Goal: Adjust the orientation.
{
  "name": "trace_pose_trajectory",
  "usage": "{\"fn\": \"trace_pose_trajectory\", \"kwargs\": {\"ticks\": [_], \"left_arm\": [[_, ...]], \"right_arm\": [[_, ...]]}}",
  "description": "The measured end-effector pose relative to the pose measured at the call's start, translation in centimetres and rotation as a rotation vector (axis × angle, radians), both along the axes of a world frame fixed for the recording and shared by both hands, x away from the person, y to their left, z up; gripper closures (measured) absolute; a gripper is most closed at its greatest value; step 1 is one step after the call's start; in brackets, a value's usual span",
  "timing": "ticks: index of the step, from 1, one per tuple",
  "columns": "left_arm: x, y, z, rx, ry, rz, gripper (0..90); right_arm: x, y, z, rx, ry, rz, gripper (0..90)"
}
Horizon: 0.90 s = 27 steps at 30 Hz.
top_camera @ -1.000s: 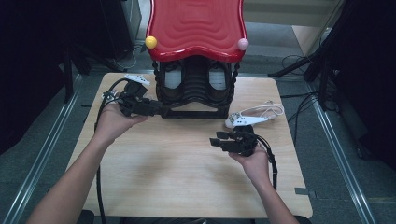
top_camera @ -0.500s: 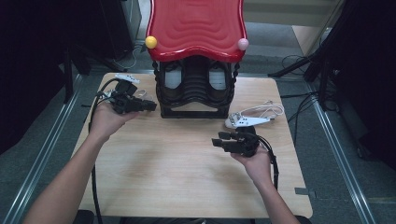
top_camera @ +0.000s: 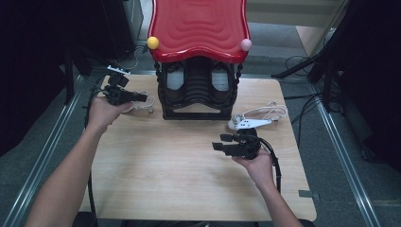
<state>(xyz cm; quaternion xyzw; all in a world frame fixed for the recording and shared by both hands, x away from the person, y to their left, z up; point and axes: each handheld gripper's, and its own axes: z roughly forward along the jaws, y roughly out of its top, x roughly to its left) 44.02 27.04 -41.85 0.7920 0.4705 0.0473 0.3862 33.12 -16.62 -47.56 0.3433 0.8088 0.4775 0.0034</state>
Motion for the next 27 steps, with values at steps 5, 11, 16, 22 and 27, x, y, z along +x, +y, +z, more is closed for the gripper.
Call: {"fn": "trace_pose_trajectory", "kwargs": {"ticks": [5,11,16,22,27], "left_arm": [[0.9,0.6,-0.2,-0.003,0.003,0.031,89.8],[2.1,1.4,-1.0,-0.006,0.023,0.079,89.9],[3.0,1.5,-2.3,0.005,0.039,0.102,89.8],[3.2,1.9,-4.5,0.011,0.079,0.126,89.9],[2.7,2.1,-5.4,0.006,0.089,0.129,89.9]], "right_arm": [[-0.1,-0.2,-0.1,-0.004,-0.007,-0.003,39.6],[-0.4,-0.7,-0.3,-0.011,-0.007,-0.016,38.7],[-0.6,-1.0,-0.5,-0.015,-0.010,-0.027,38.6],[-0.8,-1.4,-0.6,-0.014,-0.005,-0.043,38.6],[-0.7,-1.4,-0.7,-0.017,0.000,-0.047,38.8]]}}
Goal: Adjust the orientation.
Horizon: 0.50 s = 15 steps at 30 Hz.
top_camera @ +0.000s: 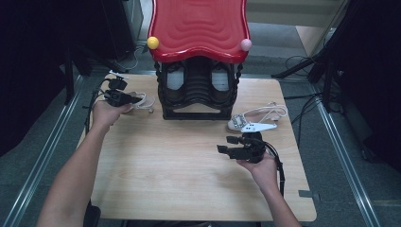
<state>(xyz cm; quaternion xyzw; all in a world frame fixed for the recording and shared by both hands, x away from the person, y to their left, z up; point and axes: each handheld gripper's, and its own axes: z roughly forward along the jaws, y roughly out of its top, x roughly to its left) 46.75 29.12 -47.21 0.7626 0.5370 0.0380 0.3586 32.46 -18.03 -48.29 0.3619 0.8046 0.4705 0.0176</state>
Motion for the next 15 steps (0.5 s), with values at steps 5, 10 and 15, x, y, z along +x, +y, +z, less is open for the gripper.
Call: {"fn": "trace_pose_trajectory", "kwargs": {"ticks": [5,10,15], "left_arm": [[-0.4,0.2,-0.7,0.008,0.011,0.007,89.8],[-0.9,0.7,-0.7,0.004,0.013,0.007,89.8],[-1.5,1.1,-0.7,0.010,0.020,0.012,89.8]], "right_arm": [[0.1,0.2,0.0,-0.001,0.001,0.001,39.1],[0.4,0.5,0.0,0.003,0.002,0.010,39.3],[0.7,1.0,0.0,0.002,0.001,0.024,39.5]]}}
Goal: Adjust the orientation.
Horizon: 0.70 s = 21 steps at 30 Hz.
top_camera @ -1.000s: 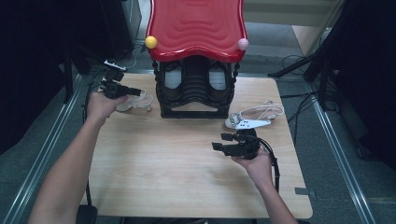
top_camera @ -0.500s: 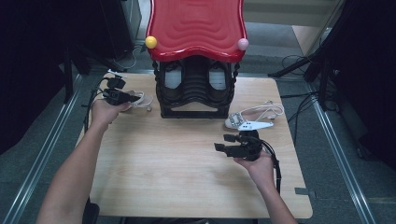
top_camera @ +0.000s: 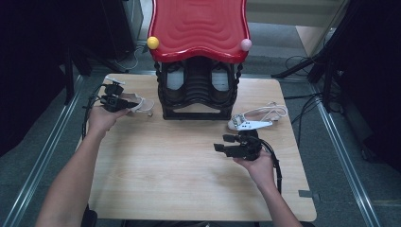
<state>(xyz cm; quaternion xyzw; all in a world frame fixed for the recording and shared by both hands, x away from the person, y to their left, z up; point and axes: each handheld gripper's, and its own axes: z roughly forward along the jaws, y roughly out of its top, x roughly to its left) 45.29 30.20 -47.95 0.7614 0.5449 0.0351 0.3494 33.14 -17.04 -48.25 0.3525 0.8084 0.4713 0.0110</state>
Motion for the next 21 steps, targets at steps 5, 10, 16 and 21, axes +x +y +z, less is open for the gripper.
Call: {"fn": "trace_pose_trajectory", "kwargs": {"ticks": [5,10,16,21], "left_arm": [[-0.5,0.6,0.1,0.013,0.004,0.001,89.6],[-1.4,1.9,0.1,0.028,0.015,0.022,89.5],[-1.9,3.1,0.2,0.027,0.030,0.063,89.1],[-2.3,4.9,0.3,0.065,0.040,0.091,88.4]], "right_arm": [[0.3,0.3,0.1,0.006,-0.001,0.012,39.6],[0.7,0.3,0.2,0.014,0.002,0.010,39.6],[1.0,0.6,0.1,0.011,0.008,0.015,39.6],[1.1,0.9,0.1,0.008,0.009,0.019,39.7]]}}
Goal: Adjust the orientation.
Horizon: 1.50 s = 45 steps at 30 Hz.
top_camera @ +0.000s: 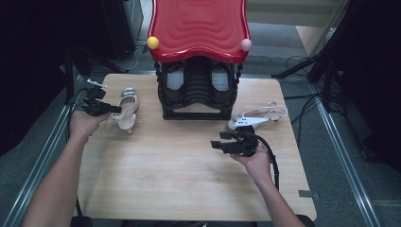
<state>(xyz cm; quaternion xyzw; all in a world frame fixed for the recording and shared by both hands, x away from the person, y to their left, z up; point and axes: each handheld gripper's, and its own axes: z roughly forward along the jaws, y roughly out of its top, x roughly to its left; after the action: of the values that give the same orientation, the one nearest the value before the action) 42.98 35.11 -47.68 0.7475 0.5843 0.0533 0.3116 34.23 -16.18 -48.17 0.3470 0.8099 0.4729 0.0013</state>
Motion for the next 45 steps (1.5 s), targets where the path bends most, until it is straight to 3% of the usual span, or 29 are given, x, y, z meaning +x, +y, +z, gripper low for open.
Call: {"fn": "trace_pose_trajectory", "kwargs": {"ticks": [10,16,19,21,24,31,32,33,36,39,41,45], "left_arm": [[-0.6,-0.5,1.6,-0.027,-0.049,0.018,77.1],[-0.6,0.1,1.3,-0.034,-0.068,0.090,66.3],[-0.4,0.2,1.1,-0.017,-0.065,0.123,63.5],[-0.3,0.4,1.0,-0.020,-0.054,0.120,62.3],[-0.1,0.4,0.6,0.014,-0.032,0.111,60.9],[0.6,0.4,-1.3,0.020,0.013,0.120,62.1],[0.7,0.2,-1.7,0.007,0.005,0.142,63.2],[0.7,0.4,-1.8,0.009,0.016,0.128,64.1],[0.8,0.2,-2.3,-0.012,-0.001,0.156,69.6],[0.9,0.2,-2.4,0.009,-0.013,0.173,78.1],[0.9,0.4,-2.4,0.009,0.001,0.192,85.1],[1.0,0.2,-2.3,0.019,0.013,0.205,87.2]], "right_arm": [[0.1,0.0,0.0,0.000,0.002,-0.003,39.8],[0.1,0.1,0.0,-0.001,-0.001,-0.001,39.9],[0.1,0.0,0.0,-0.003,0.001,-0.003,39.9],[0.1,-0.1,0.0,-0.004,0.002,-0.008,39.9],[0.0,-0.3,-0.1,-0.005,0.006,-0.012,40.0],[-0.5,-0.7,-0.2,-0.011,0.001,-0.025,40.0],[-0.5,-0.8,-0.2,-0.011,0.005,-0.029,40.1],[-0.6,-0.9,-0.3,-0.013,0.003,-0.031,40.1],[-0.6,-1.3,-0.4,-0.017,0.006,-0.043,40.0],[-0.8,-1.6,-0.4,-0.015,0.011,-0.058,40.1],[-0.9,-1.8,-0.5,-0.020,0.013,-0.062,40.0],[-0.9,-2.1,-0.6,-0.020,0.010,-0.072,40.1]]}}
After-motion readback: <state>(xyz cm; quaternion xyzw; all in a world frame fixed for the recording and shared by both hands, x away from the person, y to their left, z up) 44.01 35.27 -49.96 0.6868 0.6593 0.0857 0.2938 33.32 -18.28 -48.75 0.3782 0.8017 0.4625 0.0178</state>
